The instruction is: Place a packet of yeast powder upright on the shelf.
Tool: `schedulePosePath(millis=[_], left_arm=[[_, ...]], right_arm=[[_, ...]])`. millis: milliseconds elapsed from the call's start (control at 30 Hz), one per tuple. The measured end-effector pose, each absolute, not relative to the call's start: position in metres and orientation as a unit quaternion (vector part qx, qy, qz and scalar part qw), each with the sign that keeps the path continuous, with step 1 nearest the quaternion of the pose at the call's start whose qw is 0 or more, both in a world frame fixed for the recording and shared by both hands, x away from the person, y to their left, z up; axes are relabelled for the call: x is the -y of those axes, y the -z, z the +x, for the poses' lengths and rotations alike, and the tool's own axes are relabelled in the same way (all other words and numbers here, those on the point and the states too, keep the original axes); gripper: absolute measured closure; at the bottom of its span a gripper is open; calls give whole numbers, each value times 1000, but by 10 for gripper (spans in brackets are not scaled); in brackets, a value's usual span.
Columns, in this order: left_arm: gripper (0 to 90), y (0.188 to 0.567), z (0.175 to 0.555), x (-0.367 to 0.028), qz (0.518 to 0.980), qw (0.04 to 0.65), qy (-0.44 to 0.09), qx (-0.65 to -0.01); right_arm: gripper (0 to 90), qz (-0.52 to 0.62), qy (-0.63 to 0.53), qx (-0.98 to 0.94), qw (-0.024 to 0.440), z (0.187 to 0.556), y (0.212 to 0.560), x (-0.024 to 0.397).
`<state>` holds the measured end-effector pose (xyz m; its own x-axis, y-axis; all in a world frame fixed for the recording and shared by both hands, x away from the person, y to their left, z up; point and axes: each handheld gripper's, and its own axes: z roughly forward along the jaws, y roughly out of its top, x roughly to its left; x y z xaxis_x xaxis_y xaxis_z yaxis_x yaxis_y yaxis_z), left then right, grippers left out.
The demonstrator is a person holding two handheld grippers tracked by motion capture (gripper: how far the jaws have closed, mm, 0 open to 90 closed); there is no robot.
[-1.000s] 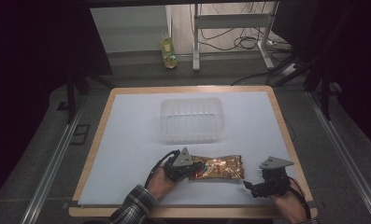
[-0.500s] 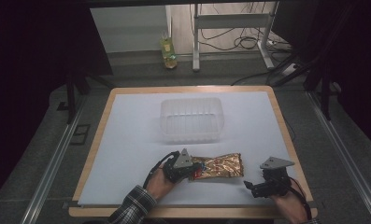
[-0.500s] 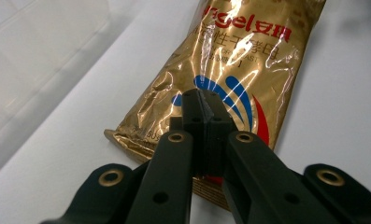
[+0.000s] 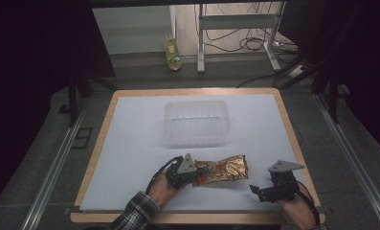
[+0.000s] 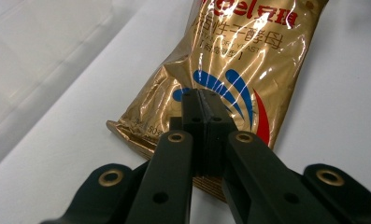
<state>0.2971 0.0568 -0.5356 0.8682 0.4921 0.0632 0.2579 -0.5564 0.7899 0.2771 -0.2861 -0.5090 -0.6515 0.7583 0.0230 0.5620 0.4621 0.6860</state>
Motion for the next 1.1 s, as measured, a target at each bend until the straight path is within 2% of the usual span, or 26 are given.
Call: schedulePosePath(millis=[333, 667, 1100], left_arm=[[898, 536, 296, -57, 873, 414, -144, -212], [898, 536, 296, -57, 871, 417, -141, -218], [898, 537, 296, -57, 871, 417, -145, -216]], right_arm=[[8, 407, -345, -840, 103, 280, 507, 284], [13, 425, -368, -826, 38, 288, 496, 275], [96, 414, -377, -828, 20, 298, 488, 260]])
